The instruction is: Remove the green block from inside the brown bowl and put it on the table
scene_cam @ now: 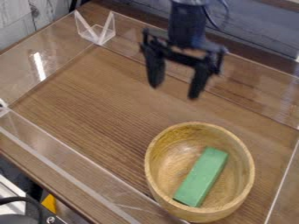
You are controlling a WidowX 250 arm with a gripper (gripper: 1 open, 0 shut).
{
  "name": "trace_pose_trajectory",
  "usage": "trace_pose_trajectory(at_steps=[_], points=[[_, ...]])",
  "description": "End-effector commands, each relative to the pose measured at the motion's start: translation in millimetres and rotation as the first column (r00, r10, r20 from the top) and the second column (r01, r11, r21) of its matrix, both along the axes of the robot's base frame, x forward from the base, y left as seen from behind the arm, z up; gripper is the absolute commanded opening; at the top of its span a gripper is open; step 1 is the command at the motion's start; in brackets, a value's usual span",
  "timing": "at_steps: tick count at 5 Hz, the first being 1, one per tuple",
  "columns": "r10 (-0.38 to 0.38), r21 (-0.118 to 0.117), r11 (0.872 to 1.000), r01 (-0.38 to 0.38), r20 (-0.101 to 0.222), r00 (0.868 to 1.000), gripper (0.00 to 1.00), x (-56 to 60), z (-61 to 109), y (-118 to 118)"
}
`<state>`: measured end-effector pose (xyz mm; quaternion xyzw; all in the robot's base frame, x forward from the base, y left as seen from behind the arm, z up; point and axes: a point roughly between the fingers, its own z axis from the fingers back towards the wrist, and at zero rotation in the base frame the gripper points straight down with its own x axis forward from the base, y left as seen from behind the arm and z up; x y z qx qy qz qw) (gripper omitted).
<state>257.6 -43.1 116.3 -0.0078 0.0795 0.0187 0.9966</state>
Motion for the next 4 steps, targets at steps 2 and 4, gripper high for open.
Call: trace_pose_trajectory(at_steps=[2, 4], points=[[-0.158, -0.032, 0.987, 0.159, 0.017, 0.987, 1.0, -57.0, -19.7, -99], [-0.167, -0.018, 0.985, 0.169, 0.067, 0.984, 1.0, -60.4, -24.2, -74]])
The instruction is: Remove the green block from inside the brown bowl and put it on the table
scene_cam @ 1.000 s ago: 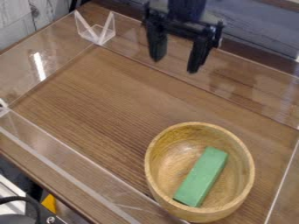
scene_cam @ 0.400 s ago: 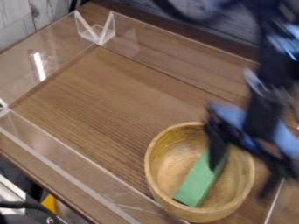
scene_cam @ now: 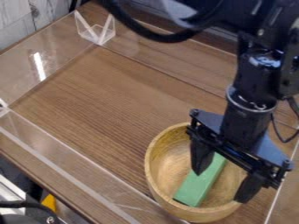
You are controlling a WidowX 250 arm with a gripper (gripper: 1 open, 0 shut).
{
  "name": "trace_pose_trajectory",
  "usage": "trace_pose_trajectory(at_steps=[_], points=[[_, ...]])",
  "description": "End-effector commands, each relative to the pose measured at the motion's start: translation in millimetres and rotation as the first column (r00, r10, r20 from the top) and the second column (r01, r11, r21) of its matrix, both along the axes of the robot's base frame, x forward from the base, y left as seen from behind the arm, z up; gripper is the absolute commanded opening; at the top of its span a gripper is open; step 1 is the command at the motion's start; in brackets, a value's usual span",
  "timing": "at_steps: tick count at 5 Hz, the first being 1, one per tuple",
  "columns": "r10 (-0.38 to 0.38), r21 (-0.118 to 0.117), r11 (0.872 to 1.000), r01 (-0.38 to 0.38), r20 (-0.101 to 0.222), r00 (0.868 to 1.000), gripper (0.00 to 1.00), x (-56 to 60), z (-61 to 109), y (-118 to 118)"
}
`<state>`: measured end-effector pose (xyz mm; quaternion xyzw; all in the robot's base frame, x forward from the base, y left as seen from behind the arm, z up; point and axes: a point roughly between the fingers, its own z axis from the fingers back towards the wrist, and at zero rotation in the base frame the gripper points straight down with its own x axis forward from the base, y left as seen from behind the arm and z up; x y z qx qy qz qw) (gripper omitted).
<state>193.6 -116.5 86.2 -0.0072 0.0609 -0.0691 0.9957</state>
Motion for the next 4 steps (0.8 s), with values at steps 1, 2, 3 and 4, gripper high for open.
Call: trace_pose_trajectory(at_steps=[1, 2, 3, 4], points=[[0.005, -0.015, 1.0, -0.005, 0.029, 1.0, 1.0, 7.4, -1.6, -3], [0.015, -0.015, 1.0, -0.014, 0.034, 0.999, 1.0, 14.2, -12.4, -7], [0.026, -0.014, 1.0, -0.026, 0.036, 0.999, 1.0, 20.5, -21.7, -11], [0.065, -0.014, 0.998, -0.064, 0.044, 0.997, 1.0, 19.4, -29.4, -7]])
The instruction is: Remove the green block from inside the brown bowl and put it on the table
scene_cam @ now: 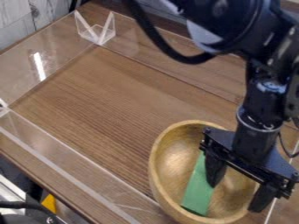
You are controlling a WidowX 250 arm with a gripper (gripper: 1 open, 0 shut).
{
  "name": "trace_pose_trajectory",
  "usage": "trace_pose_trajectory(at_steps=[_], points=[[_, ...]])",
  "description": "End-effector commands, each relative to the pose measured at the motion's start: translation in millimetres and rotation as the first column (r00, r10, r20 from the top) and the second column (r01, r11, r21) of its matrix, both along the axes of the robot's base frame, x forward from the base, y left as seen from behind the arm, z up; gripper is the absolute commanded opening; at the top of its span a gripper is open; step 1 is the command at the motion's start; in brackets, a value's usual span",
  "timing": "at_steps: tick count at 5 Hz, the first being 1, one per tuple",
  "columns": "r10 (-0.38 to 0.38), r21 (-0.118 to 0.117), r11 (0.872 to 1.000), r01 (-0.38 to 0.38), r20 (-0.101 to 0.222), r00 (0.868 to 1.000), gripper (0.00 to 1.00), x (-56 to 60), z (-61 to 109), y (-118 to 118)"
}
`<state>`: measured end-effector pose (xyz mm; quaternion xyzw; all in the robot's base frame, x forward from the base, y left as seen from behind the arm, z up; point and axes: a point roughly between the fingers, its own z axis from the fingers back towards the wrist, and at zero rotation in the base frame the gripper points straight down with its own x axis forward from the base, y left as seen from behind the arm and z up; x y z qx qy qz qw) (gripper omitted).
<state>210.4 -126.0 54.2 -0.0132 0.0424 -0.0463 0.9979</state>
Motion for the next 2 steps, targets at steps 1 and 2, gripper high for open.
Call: trace_pose_trajectory(at_steps=[1, 2], points=[[0.058, -0.004, 0.998, -0.058, 0.011, 0.998, 1.0, 0.7, -5.0, 7.3], [0.034, -0.005, 0.999, -0.034, 0.011, 0.999, 0.0, 2.6, 1.7, 3.4]])
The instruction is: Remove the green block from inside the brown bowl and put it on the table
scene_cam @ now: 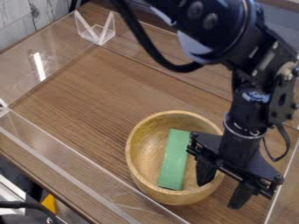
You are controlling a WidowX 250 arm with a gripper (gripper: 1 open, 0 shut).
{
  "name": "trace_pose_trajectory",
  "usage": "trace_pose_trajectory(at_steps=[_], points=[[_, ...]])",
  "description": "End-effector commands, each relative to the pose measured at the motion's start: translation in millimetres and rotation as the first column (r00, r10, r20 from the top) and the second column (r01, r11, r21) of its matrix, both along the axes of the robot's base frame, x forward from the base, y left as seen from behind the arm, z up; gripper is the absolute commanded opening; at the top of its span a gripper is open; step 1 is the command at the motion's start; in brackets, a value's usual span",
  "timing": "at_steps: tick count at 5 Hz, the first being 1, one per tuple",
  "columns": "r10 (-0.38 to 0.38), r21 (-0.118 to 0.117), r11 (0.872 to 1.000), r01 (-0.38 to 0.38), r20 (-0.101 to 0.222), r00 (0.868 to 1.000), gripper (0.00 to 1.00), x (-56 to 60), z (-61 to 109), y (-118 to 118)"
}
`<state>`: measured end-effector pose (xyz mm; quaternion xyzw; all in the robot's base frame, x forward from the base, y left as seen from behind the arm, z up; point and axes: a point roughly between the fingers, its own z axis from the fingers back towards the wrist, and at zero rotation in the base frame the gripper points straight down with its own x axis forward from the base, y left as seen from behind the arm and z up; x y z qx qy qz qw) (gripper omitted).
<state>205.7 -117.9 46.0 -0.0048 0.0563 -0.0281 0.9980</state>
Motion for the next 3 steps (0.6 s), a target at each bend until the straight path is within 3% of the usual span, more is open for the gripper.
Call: trace_pose_trajectory(at_steps=[1, 3], points=[[-0.029, -0.025, 0.999, 0.03, 0.037, 0.999, 0.0, 9.9, 16.2, -10.7], [-0.057, -0.029, 0.998, 0.058, 0.032, 0.998, 0.0, 14.5, 16.6, -12.8]])
